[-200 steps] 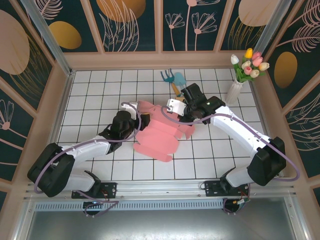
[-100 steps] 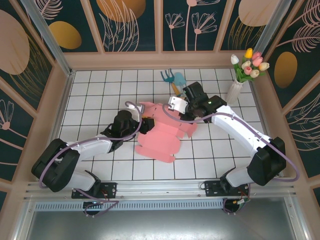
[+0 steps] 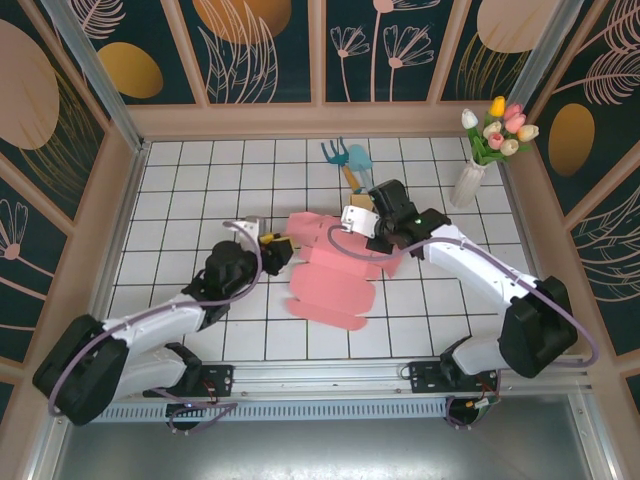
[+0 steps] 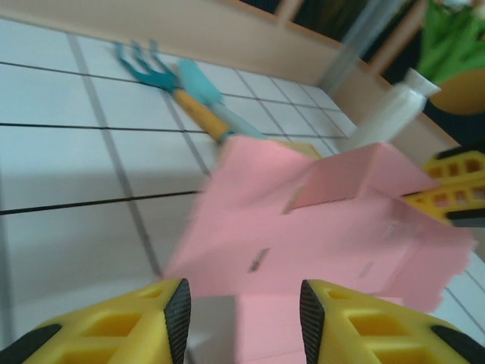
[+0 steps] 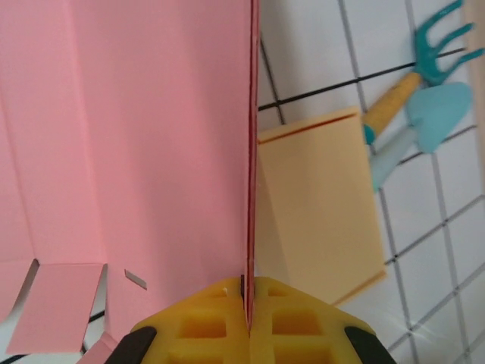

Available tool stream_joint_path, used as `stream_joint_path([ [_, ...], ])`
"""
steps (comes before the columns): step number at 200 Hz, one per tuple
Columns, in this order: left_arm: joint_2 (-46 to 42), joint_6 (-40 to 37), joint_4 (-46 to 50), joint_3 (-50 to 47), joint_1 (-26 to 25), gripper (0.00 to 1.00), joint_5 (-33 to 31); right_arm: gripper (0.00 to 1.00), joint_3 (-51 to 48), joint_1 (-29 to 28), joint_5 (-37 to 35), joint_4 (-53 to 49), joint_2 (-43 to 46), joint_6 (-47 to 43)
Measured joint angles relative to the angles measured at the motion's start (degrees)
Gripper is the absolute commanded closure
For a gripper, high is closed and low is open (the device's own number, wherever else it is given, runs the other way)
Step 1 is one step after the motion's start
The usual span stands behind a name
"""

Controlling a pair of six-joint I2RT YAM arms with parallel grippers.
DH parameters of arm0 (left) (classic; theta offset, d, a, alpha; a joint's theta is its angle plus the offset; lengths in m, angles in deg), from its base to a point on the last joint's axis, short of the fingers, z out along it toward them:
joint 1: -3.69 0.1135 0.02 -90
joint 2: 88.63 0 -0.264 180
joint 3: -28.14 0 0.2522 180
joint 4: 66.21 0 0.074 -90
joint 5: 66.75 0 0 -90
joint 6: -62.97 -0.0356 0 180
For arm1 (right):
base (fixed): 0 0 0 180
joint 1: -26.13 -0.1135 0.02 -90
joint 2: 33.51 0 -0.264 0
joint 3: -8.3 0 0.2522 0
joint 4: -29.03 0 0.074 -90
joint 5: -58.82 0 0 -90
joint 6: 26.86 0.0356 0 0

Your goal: Fold the paper box

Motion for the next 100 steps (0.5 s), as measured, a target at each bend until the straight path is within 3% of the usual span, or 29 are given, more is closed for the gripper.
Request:
stream_joint_path([
  [21, -3.02, -1.4, -0.02, -3.08, 0.02, 0.53, -8.87, 1.0, -4.07, -0.35, -3.08, 5.66, 3.58, -5.84],
  [43, -3.04, -3.8, -1.07, -3.82, 0.02, 0.55, -13.99, 1.0, -9.92, -1.6, -5.51, 11.93, 7.58, -14.86],
  [100, 5.25, -8.9, -11.76, -6.6, 0.02, 0.56, -11.8, 1.0, -16.63, -4.37, -7.72, 24.33, 10.67, -29.44],
])
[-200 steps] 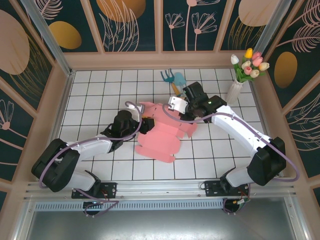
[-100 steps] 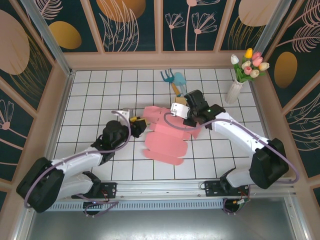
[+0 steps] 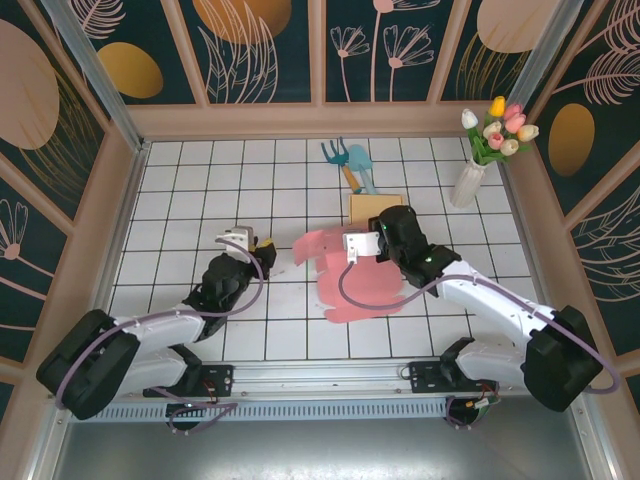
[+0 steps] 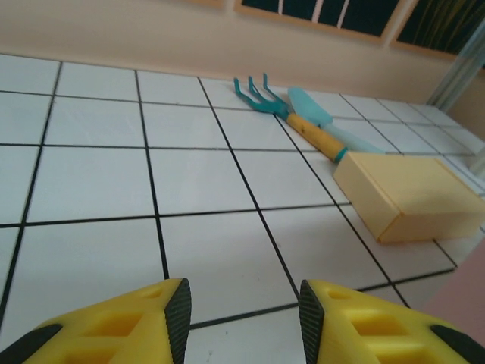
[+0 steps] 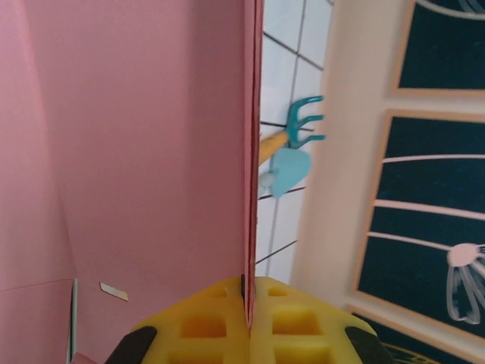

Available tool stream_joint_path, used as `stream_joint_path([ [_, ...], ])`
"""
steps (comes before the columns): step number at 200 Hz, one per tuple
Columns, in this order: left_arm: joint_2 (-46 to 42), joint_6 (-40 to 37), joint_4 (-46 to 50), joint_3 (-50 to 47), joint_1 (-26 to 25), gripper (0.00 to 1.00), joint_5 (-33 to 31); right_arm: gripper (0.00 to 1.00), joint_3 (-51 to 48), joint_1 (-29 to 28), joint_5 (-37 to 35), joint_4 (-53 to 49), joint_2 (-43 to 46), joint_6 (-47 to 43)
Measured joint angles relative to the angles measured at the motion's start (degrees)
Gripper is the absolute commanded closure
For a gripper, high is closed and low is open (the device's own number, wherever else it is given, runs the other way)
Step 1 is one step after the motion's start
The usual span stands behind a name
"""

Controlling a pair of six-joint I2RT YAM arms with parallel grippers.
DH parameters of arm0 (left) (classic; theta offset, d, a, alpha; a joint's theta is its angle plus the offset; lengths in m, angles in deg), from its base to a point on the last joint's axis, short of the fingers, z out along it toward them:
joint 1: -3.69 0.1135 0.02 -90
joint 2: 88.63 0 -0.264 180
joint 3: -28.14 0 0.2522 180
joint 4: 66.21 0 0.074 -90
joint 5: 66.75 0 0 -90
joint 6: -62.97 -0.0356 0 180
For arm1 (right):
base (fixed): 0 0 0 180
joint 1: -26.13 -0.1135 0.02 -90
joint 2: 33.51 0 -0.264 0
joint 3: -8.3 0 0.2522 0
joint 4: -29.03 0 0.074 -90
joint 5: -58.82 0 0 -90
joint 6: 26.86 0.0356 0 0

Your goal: Fold the paper box

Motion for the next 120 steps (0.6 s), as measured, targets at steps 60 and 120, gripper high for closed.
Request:
stream_joint_path([
  [60, 5.62, -3.69, -8.63, -1.6, 0.0, 0.56, 8.48, 1.0, -0.02, -2.75, 0.0, 7.67, -2.03, -2.43],
  [120, 7.63, -5.07, -11.3, -1.73, 0.0, 0.57, 10.25, 1.0, -3.61, -2.67, 0.07, 17.92, -8.04, -2.95],
])
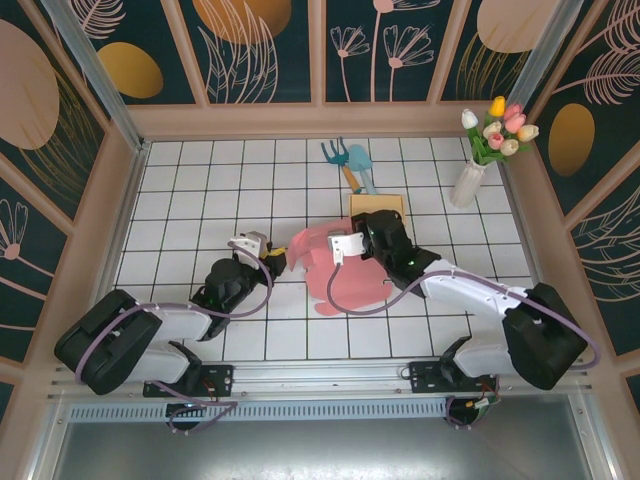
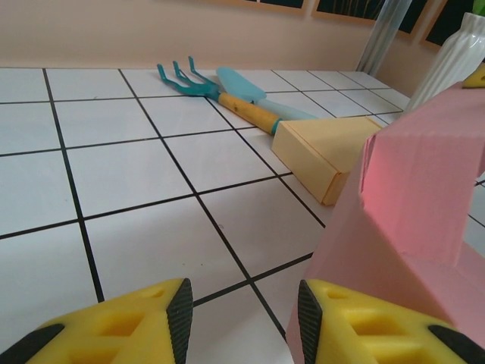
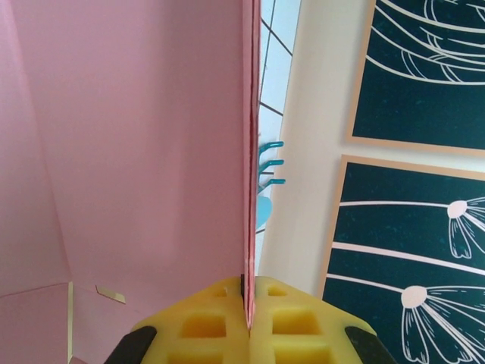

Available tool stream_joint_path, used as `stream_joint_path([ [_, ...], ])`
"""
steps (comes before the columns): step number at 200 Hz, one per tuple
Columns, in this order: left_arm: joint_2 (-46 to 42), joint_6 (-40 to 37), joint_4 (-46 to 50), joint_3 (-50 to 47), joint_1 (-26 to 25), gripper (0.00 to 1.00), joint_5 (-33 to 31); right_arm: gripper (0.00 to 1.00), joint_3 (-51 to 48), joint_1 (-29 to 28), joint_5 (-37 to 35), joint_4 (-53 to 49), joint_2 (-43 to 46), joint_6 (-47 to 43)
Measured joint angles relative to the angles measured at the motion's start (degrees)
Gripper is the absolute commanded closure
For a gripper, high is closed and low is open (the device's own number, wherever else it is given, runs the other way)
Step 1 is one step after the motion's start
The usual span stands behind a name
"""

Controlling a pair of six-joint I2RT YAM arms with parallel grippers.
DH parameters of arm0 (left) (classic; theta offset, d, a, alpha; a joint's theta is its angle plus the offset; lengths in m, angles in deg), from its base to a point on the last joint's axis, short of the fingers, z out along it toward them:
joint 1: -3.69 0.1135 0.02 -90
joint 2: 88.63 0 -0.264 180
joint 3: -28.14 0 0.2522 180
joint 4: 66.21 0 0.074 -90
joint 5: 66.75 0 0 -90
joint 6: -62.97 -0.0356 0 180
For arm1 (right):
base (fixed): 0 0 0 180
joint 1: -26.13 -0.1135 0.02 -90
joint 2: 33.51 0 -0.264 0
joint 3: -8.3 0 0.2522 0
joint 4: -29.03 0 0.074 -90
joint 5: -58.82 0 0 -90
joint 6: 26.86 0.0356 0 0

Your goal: Fold the paper box

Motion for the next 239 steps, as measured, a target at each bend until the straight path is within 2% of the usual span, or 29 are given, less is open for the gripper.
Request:
stream_joint_path([
  [90, 11.15, -0.39, -3.02, 1.75, 0.0, 0.59, 4.55, 1.0, -4.33, 0.81, 1.51, 11.96, -5.05, 0.55],
  [129, 12.28, -0.37, -4.48, 2.6, 0.0, 0.59, 7.26, 1.0, -5.46, 1.49, 1.88, 14.88, -6.29, 0.07],
  [172, 15.76, -0.35, -5.49, 3.37, 0.0, 0.59, 9.16, 1.0, -8.02, 1.66, 1.7, 19.02, -8.0, -4.31],
  [239, 16.61, 0.76, -6.23, 4.46, -0.13, 0.57, 13.29, 1.0, -8.44, 1.7, 1.64, 20.04, -8.11, -5.92],
])
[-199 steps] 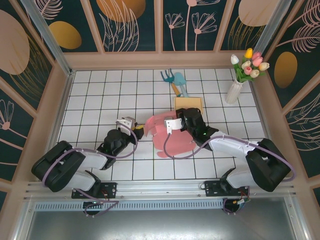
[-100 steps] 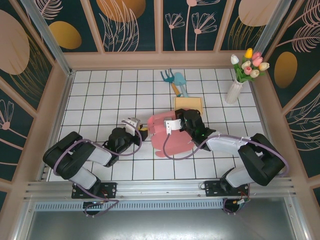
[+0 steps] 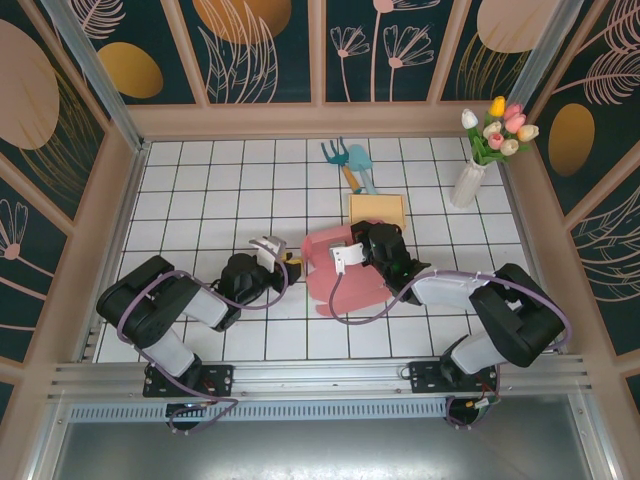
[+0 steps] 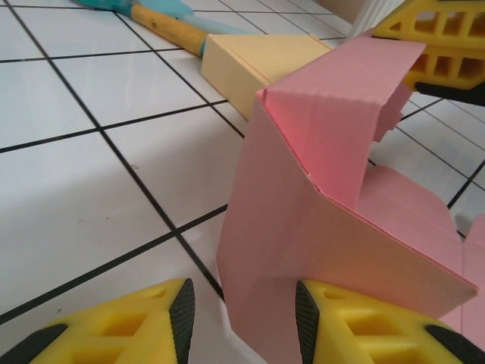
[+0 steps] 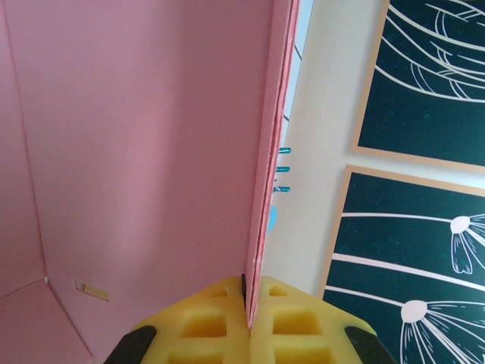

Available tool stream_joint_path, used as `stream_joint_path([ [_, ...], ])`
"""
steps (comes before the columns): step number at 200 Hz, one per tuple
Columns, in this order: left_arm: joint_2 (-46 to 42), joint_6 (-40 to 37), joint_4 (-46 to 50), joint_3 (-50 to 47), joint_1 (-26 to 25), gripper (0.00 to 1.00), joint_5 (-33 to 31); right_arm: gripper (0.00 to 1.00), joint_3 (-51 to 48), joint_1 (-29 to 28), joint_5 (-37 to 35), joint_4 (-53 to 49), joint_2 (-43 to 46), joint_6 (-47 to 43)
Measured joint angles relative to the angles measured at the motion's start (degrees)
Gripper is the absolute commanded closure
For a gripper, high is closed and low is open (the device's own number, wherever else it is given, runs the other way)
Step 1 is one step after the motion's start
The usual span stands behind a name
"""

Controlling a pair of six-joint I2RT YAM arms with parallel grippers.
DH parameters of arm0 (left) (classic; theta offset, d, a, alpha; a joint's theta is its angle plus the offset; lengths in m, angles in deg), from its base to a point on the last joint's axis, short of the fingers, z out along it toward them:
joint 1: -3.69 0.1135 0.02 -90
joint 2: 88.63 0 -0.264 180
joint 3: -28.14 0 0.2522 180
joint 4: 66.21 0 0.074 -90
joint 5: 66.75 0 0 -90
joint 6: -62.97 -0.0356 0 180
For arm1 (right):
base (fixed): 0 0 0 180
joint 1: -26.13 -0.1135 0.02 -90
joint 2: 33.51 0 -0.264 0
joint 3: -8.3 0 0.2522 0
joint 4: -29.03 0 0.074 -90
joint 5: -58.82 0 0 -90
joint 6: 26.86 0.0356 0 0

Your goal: Fold the paper box

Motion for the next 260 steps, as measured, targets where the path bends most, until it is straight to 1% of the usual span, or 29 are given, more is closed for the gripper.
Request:
stream_joint_path([
  [50, 0.0, 0.83, -0.57, 1.68, -1.49, 0.55, 2.69, 1.0, 0.02, -0.02, -0.2, -0.13, -0.02, 0.17],
  [85, 0.11, 1.05, -0.61, 1.7, -2.1, 0.53, 3.04, 1.0, 0.17, -0.02, -0.22, -0.76, -0.02, 0.44],
  [144, 5.33, 1.7, -1.75, 3.82, -2.84, 0.52, 3.21, 1.0, 0.55, -0.02, -0.42, -1.77, -0.02, 1.31],
  [161, 6.36, 1.73, -1.75, 4.92, -2.84, 0.52, 2.97, 1.0, 0.46, -0.09, -0.85, -1.62, -0.02, 0.02],
  [189, 7.74, 1.75, -1.73, 7.17, -2.84, 0.52, 2.25, 1.0, -1.11, -0.55, -1.95, 1.33, -0.33, -2.51],
  [260, 12.11, 2.19, -1.79, 11.63, -3.67, 0.52, -0.83, 1.0, -1.66, -1.77, -6.27, 2.62, -0.33, -6.47],
])
